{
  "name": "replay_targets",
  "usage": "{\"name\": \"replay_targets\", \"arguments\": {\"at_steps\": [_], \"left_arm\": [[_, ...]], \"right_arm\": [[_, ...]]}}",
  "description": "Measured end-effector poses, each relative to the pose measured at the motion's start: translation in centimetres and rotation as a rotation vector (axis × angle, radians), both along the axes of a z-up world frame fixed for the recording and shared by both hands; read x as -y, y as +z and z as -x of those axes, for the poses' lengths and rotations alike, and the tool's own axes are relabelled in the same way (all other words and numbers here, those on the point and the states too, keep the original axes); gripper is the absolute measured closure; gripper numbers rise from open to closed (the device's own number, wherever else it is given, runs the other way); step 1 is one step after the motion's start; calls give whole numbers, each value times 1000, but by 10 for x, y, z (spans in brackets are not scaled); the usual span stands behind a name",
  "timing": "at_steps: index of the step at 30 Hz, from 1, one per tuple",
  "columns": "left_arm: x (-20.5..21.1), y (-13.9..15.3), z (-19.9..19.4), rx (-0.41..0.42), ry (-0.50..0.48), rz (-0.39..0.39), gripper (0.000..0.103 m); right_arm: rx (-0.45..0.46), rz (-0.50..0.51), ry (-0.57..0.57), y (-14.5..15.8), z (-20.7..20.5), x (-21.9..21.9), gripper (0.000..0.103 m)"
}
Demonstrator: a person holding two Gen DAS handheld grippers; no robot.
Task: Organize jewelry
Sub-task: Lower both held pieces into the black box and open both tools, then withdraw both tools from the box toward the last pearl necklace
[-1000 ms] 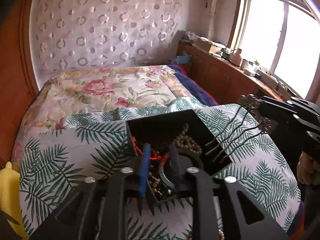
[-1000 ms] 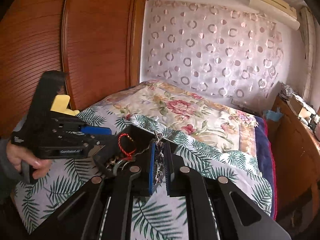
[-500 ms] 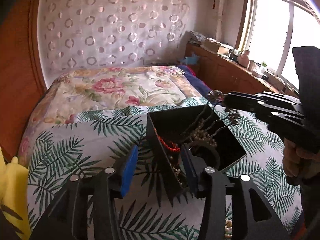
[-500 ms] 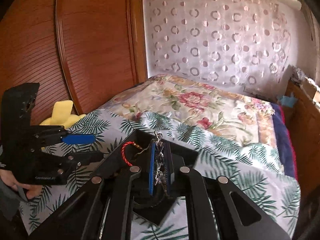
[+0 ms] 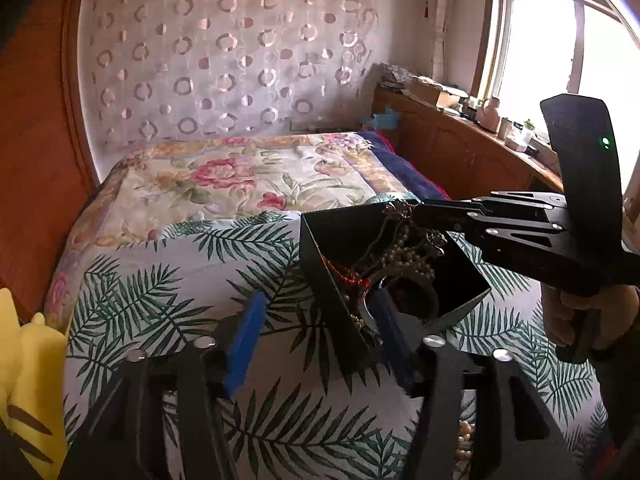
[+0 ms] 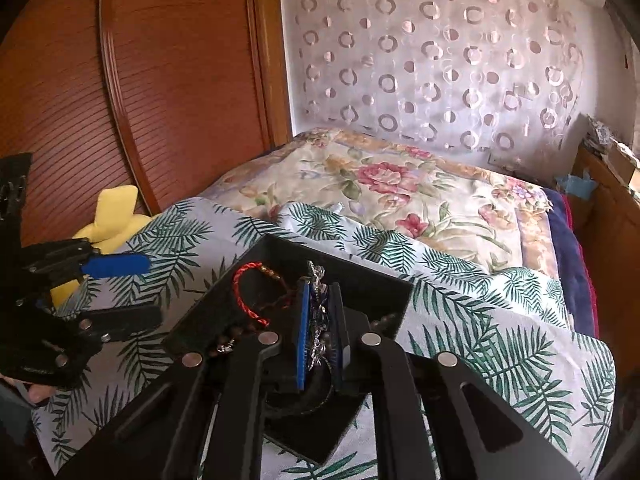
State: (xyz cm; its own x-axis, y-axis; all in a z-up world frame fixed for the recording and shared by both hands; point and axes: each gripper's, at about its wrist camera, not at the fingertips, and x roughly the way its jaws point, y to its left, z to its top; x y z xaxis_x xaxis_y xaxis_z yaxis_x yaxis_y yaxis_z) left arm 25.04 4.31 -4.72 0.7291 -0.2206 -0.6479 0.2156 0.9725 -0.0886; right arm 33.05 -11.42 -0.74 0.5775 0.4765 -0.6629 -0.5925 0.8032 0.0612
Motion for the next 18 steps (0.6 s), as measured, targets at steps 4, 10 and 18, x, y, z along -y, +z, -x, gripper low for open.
{"name": "replay_targets", "arguments": {"at_steps": [4,10,18], "left_arm": [[-1,0,10,6,8,-18,32],[-2,-4,29,0,17,-17,24],[-1,-17,64,-6,18,-7,14]], "right_arm": [[10,10,-15,1,-1,2,91],[36,2,-27,13,15,13,77],[16,-12,6,6,78,34,77]]}}
